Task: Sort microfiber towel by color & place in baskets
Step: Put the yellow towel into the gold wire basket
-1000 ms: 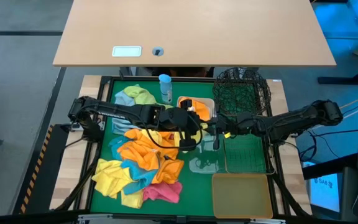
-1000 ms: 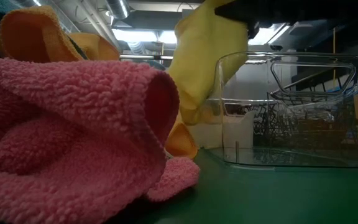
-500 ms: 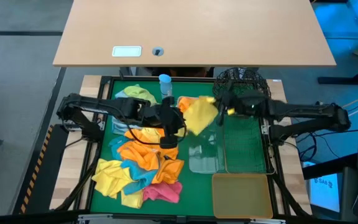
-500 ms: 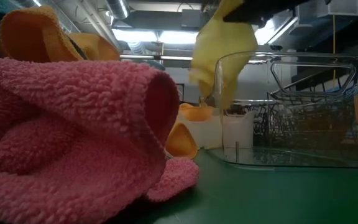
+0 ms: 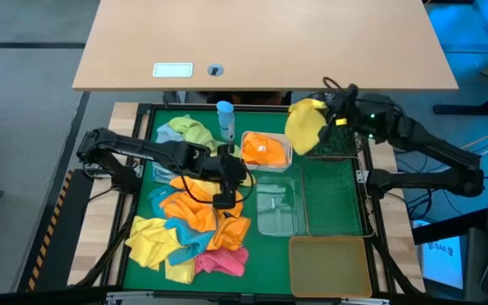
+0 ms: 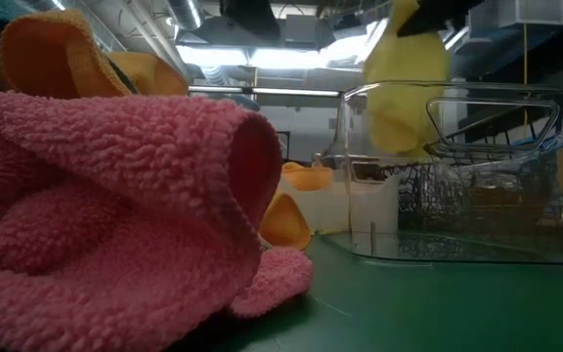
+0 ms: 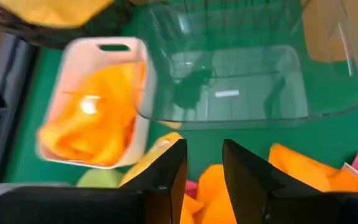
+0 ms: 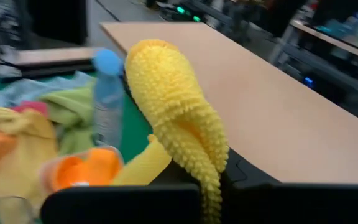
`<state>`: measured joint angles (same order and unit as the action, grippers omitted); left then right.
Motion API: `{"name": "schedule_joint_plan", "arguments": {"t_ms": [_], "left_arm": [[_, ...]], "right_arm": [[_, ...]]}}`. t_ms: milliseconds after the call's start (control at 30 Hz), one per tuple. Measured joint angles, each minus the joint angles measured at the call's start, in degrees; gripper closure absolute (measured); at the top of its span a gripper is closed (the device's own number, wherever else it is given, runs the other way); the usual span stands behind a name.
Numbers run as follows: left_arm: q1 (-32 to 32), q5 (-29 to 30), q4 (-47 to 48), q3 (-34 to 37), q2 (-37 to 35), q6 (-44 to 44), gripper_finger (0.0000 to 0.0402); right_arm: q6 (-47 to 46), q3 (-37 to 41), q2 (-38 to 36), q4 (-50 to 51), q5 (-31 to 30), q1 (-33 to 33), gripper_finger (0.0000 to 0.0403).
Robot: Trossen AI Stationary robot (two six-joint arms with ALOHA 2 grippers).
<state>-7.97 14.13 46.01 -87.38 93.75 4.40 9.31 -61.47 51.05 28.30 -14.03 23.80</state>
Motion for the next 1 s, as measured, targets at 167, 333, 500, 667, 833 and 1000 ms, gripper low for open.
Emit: {"name": "schedule_joint_plan", "arguments": {"t_ms": [167, 333, 500, 667, 833, 1000], "left_arm": [[0.0, -4.34, -5.5, 6.15, 0.05, 0.0, 0.0305], [0.0, -6.52, -10.07, 10.81, 0.05, 0.1, 0.0305], [0.0, -6.6, -13.34, 13.28, 0.05, 1.42, 0.0305], [0.0, -6.6, -13.36, 13.55, 0.05, 1.49, 0.0305], [-0.02, -6.6, -13.64, 13.55, 0.05, 1.52, 0.0305], [-0.02, -6.6, -13.67, 13.55, 0.05, 1.68, 0.0305]], "right_arm": [[-0.56, -0.02, -2.43, 4.63, -0.14, 4.25, 0.04], [-4.06, -0.01, -6.14, 8.46, 8.88, 5.12, 0.0401], [-8.18, -0.02, -10.8, 9.16, 22.73, 5.06, 0.0401], [-14.32, -0.02, -15.11, 9.92, 34.59, 5.06, 0.0401], [-18.88, -0.02, -20.08, 16.89, 41.11, 5.06, 0.0402], [-20.0, -0.04, -23.2, 28.3, 41.63, 5.06, 0.0402]]}}
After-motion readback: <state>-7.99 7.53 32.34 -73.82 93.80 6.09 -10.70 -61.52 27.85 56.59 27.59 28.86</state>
